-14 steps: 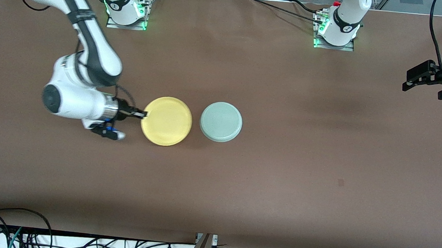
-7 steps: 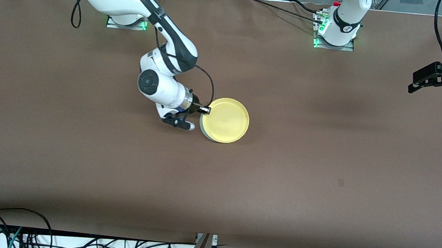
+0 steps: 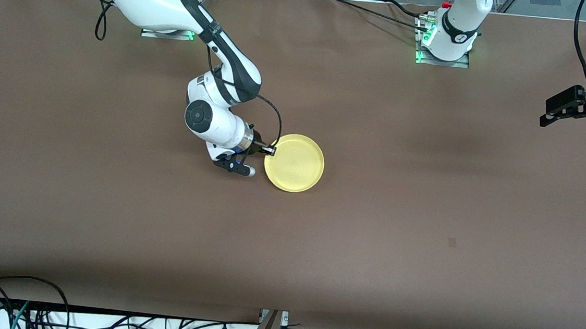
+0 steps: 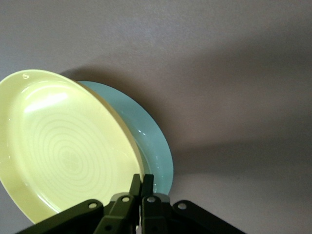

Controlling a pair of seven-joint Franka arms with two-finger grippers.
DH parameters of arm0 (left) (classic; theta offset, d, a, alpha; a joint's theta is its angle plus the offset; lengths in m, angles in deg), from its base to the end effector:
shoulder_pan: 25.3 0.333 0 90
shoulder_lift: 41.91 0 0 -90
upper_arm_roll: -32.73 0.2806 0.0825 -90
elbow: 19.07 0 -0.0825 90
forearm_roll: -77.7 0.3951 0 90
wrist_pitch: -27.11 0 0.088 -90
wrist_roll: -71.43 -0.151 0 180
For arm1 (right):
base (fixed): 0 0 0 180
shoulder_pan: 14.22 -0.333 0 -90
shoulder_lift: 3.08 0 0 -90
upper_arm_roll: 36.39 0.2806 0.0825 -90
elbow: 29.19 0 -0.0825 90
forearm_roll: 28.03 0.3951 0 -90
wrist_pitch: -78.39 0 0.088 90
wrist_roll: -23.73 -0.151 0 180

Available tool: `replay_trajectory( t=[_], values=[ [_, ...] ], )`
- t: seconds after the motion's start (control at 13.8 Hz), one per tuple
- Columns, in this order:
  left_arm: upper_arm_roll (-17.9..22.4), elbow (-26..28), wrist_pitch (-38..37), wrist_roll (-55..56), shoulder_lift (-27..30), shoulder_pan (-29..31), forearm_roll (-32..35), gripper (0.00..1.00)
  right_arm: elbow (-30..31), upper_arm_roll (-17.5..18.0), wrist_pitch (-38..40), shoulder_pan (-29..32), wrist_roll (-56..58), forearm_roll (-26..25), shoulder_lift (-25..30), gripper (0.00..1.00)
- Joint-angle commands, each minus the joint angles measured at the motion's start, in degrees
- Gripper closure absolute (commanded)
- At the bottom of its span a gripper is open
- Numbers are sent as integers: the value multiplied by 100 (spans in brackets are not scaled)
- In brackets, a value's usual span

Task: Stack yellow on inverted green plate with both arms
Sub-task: 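Lift the yellow plate onto the inverted green plate with the right gripper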

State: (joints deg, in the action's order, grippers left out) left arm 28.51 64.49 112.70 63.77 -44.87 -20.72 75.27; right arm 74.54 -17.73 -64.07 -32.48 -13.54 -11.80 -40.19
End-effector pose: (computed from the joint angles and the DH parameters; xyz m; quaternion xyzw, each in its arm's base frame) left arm 0.5718 -0.0021 0.5631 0.9976 -0.0651 -0.0064 0.0236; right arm 0.5149 0.3948 0.1266 -0.9719 0.1451 0.0936 0.1599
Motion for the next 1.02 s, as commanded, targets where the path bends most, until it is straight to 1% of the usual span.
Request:
replay_trajectory(
  t=[0.0, 0.51, 0.58, 0.65, 0.8, 0.87, 0.95],
  values=[
    [-70, -165, -16, -122, -152, -62, 67, 0, 103, -55, 17, -176, -43, -94, 55, 100],
    [-62, -165, -25, -122, -170, -72, 128, 0, 165, -63, 35, -186, -61, -85, 169, 100],
    [-53, -165, -25, -122, -170, -63, 128, 0, 165, -63, 43, -186, -165, -85, 169, 72],
    [-53, -165, -16, -113, -187, -63, 137, 0, 156, -63, 43, -186, -401, -85, 178, 1],
    [-62, -182, 19, -113, -362, -97, 120, 0, 165, -63, 156, -186, -675, -94, 483, 0],
    [-62, -200, 184, -113, -380, -98, 111, 0, 139, -98, 601, -177, -685, -120, 729, 0],
    [-70, -191, 325, -113, -389, -98, 120, 0, 112, -264, 1058, -177, -693, -312, 1019, 0]
  ],
)
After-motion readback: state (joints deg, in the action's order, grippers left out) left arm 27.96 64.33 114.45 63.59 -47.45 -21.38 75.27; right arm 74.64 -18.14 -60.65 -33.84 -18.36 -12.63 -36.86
